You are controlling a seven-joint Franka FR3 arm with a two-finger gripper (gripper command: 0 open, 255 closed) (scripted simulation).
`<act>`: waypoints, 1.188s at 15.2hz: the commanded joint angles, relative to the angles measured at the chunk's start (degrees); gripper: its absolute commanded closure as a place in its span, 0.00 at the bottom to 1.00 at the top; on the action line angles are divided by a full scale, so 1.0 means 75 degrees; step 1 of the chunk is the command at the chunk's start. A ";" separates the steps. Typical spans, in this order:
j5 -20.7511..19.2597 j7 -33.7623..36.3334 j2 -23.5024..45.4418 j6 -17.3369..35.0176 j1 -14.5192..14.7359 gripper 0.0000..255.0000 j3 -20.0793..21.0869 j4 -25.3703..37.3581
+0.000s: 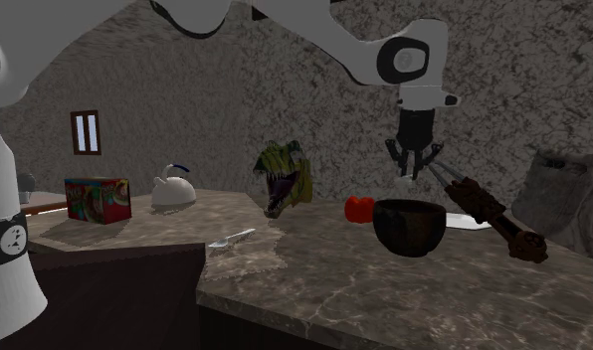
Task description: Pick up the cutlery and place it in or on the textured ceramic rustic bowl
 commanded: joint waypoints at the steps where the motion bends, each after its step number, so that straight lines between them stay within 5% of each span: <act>1: 0.0023 -0.0044 0.0066 0.0164 0.0004 1.00 0.0014 -0.0100; 18: 0.0129 -0.0226 0.0544 0.0795 -0.0013 1.00 0.0089 -0.0268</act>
